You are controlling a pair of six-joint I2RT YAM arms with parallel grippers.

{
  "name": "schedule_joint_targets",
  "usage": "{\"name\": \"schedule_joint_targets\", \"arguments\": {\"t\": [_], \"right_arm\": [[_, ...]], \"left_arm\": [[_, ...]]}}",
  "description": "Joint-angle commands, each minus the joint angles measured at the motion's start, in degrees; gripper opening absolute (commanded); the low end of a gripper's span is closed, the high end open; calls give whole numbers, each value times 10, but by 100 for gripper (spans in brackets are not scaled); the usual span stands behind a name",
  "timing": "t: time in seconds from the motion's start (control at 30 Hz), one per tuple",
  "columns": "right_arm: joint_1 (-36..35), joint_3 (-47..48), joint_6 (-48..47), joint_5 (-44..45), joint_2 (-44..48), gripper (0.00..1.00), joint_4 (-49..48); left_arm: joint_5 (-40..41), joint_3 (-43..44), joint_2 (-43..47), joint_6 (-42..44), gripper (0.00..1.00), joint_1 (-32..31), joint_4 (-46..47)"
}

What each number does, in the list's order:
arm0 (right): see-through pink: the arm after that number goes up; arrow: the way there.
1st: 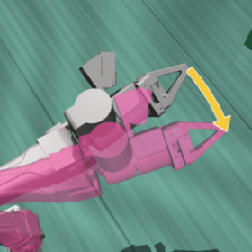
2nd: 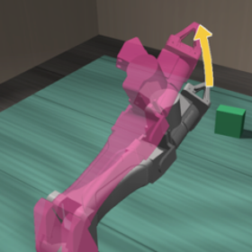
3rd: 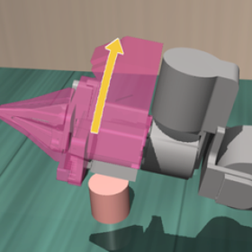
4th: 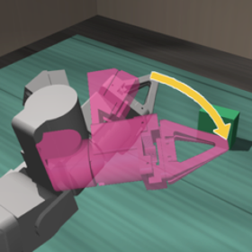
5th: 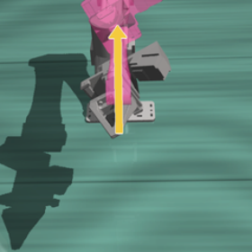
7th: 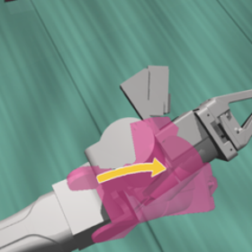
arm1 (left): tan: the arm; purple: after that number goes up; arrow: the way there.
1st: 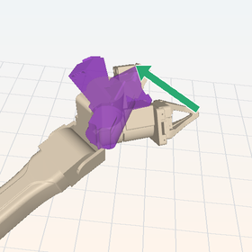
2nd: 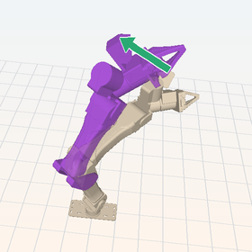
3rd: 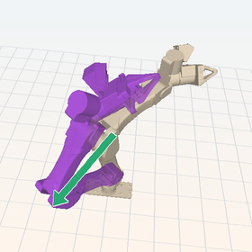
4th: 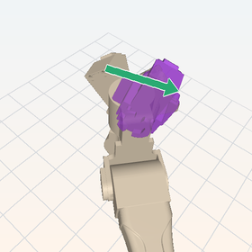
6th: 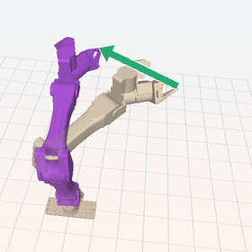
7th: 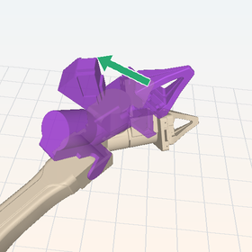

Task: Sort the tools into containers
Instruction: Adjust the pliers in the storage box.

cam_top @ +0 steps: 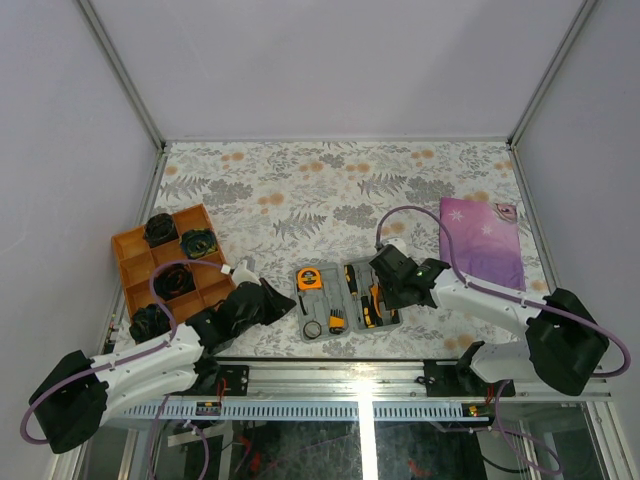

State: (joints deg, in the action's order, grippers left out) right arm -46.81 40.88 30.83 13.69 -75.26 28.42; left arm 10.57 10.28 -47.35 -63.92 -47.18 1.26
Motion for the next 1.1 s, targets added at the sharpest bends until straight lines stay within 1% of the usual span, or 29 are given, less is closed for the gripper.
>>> {"name": "schedule_joint_targets", "arguments": {"t": [0.0, 0.1, 0.3, 0.4, 0.6, 0.83, 1.07], "right_arm": [[3, 28, -2, 12, 34, 36, 16], [3, 36, -8, 22, 47, 36, 15], [13, 48, -24, 13, 12, 26, 6], [22, 46, -34, 1, -1, 23, -13], [42, 48, -56, -21, -27, 21, -27], [46, 45, -65, -51, -49, 19, -35], [49, 44, -65, -83, -76, 14, -34]], "left_arm": [[6, 8, -5, 17, 1, 5, -8], [7, 8, -5, 17, 1, 4, -8], [5, 7, -9, 15, 1, 4, -3], [4, 8, -11, 17, 1, 4, -3], [4, 9, -11, 17, 1, 4, -3], [3, 8, -11, 16, 0, 5, -1], [3, 8, -11, 18, 1, 5, -1]]}}
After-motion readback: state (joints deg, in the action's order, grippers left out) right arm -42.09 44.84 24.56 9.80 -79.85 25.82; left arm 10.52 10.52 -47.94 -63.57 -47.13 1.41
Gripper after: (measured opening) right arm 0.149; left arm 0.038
